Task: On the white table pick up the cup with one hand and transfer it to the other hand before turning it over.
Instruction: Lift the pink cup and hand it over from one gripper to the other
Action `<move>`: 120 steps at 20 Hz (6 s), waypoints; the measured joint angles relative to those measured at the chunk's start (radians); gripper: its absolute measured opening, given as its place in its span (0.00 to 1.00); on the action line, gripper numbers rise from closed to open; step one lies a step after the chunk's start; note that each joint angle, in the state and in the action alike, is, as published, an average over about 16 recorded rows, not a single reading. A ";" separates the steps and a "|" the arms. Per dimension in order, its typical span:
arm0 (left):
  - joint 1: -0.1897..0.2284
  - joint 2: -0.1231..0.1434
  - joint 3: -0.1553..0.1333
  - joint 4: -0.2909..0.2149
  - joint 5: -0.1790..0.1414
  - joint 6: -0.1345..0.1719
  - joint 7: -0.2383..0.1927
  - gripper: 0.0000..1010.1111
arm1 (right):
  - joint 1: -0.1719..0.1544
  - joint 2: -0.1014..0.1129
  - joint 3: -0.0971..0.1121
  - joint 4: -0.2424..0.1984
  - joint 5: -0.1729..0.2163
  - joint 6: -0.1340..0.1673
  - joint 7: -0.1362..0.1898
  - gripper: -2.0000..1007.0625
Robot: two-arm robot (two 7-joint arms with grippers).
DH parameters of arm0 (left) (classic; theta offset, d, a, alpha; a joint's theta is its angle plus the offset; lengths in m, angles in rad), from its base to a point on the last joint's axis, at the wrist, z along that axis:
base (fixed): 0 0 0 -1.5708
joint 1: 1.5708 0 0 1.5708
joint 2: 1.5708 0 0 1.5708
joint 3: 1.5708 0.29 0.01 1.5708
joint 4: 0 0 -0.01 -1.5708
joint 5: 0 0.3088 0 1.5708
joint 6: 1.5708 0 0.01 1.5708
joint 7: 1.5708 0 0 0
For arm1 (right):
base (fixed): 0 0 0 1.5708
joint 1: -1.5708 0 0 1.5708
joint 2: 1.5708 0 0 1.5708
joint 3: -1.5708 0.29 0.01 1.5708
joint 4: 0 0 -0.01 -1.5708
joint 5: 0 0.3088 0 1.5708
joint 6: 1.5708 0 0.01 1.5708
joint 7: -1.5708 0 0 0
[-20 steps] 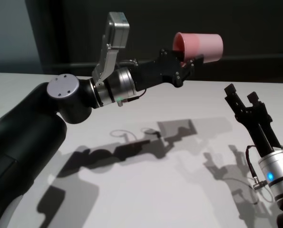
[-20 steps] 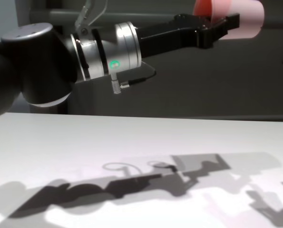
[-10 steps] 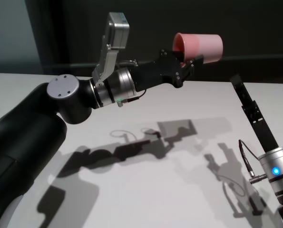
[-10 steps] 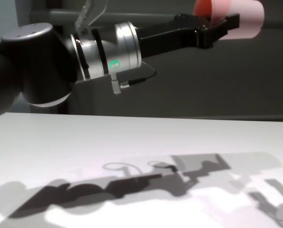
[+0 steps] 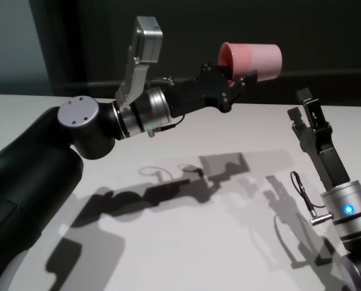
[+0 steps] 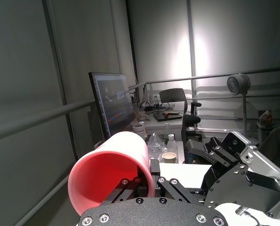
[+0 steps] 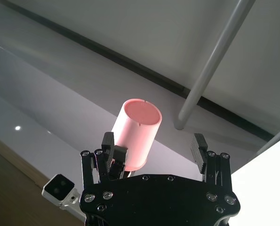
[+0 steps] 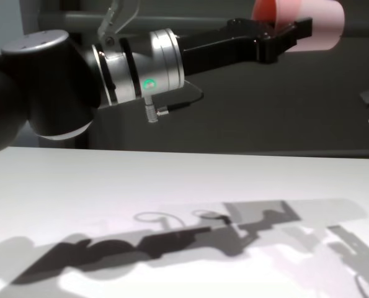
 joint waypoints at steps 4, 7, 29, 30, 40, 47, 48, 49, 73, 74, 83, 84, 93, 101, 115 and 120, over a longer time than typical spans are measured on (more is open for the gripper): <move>0.000 0.000 0.000 0.000 0.000 0.000 0.000 0.05 | 0.040 -0.004 -0.006 0.053 0.054 0.033 0.032 0.99; 0.000 0.000 0.000 0.000 0.000 0.000 0.000 0.05 | 0.068 -0.006 -0.015 0.084 0.075 0.043 0.049 0.99; 0.000 0.000 0.000 0.000 0.000 0.000 0.000 0.05 | 0.183 -0.037 -0.084 0.225 0.156 0.026 0.141 0.99; 0.000 0.000 0.000 0.000 0.000 0.000 0.000 0.05 | 0.188 -0.040 -0.086 0.234 0.159 0.023 0.146 0.99; 0.000 0.000 0.000 0.000 0.000 0.000 0.000 0.05 | 0.230 -0.061 -0.112 0.315 0.183 -0.006 0.187 0.99; 0.000 0.000 0.000 0.000 0.000 0.000 0.000 0.05 | 0.254 -0.063 -0.128 0.335 0.191 -0.030 0.201 0.99; 0.000 0.000 0.000 0.000 0.000 0.000 0.000 0.05 | 0.257 -0.063 -0.130 0.337 0.192 -0.033 0.203 0.99; 0.000 0.000 0.000 0.000 0.000 0.000 0.000 0.05 | 0.260 -0.063 -0.131 0.339 0.194 -0.036 0.204 0.99; 0.000 0.000 0.000 0.000 0.000 0.000 0.000 0.05 | 0.334 -0.053 -0.172 0.408 0.244 -0.065 0.237 0.99; 0.000 0.000 0.000 0.000 0.000 0.000 0.000 0.05 | 0.335 -0.052 -0.173 0.409 0.245 -0.066 0.236 0.99; 0.000 0.000 0.000 0.000 0.000 0.000 0.000 0.05 | 0.334 -0.049 -0.177 0.407 0.246 -0.069 0.232 0.91; 0.000 0.000 0.000 0.000 0.000 0.000 0.000 0.05 | 0.334 -0.049 -0.177 0.407 0.246 -0.069 0.232 0.89; 0.000 0.000 0.000 0.000 0.000 0.000 0.000 0.05 | 0.333 -0.050 -0.175 0.407 0.246 -0.069 0.232 0.77; 0.000 0.000 0.000 0.000 0.000 0.000 0.000 0.05 | 0.333 -0.050 -0.174 0.406 0.245 -0.069 0.232 0.74; 0.000 0.000 0.000 0.000 0.000 0.000 0.000 0.05 | 0.332 -0.051 -0.174 0.405 0.244 -0.068 0.232 0.74; 0.000 0.000 0.000 0.000 0.000 0.000 0.000 0.07 | 0.332 -0.051 -0.174 0.405 0.244 -0.068 0.232 0.74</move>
